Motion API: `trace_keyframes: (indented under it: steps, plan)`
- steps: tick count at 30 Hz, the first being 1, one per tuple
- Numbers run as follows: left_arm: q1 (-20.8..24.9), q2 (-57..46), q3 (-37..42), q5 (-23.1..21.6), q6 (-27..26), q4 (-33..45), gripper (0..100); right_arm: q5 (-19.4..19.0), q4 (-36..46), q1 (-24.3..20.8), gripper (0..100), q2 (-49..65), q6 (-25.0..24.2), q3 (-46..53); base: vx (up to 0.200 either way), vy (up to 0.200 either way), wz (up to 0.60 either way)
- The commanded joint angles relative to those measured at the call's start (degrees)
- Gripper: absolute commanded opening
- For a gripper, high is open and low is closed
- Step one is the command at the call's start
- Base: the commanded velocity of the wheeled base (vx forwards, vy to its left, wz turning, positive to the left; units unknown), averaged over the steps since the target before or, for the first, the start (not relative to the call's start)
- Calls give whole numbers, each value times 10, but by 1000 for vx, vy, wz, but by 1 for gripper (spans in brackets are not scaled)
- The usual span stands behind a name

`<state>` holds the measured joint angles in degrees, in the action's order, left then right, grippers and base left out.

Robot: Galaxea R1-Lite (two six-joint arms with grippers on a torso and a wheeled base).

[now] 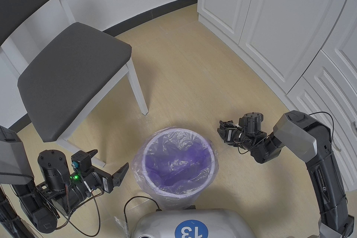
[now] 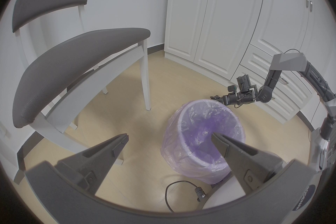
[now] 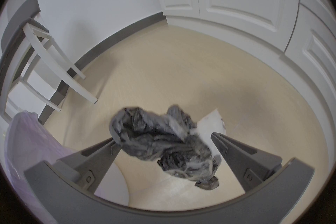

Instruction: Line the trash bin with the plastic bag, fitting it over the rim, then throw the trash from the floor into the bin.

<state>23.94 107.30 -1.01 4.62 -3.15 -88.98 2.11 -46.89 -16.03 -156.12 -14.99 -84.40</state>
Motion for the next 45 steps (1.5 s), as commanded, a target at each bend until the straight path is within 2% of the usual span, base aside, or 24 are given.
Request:
trace_keyframes:
  steps: [1,4,15,24,25,45]
  plan:
    - [1,4,10,0,0,-10,100,-5,23,0,100,-14,-18,-30,0,0,0]
    - [1,4,10,1,-1,-10,100,-3,36,-2,100,-28,-34,-44,0,0,0]
    - [9,16,10,31,-1,-10,100,-2,33,-2,100,-29,-38,-43,0,0,0]
    - [13,15,10,31,-1,-10,100,-1,32,-2,100,-29,-37,-41,0,0,0]
    - [13,16,10,31,-1,-10,100,-1,32,-2,0,-30,-37,-41,0,0,0]
    - [13,-10,10,32,6,-10,100,2,26,-2,0,-30,-37,-38,0,0,0]
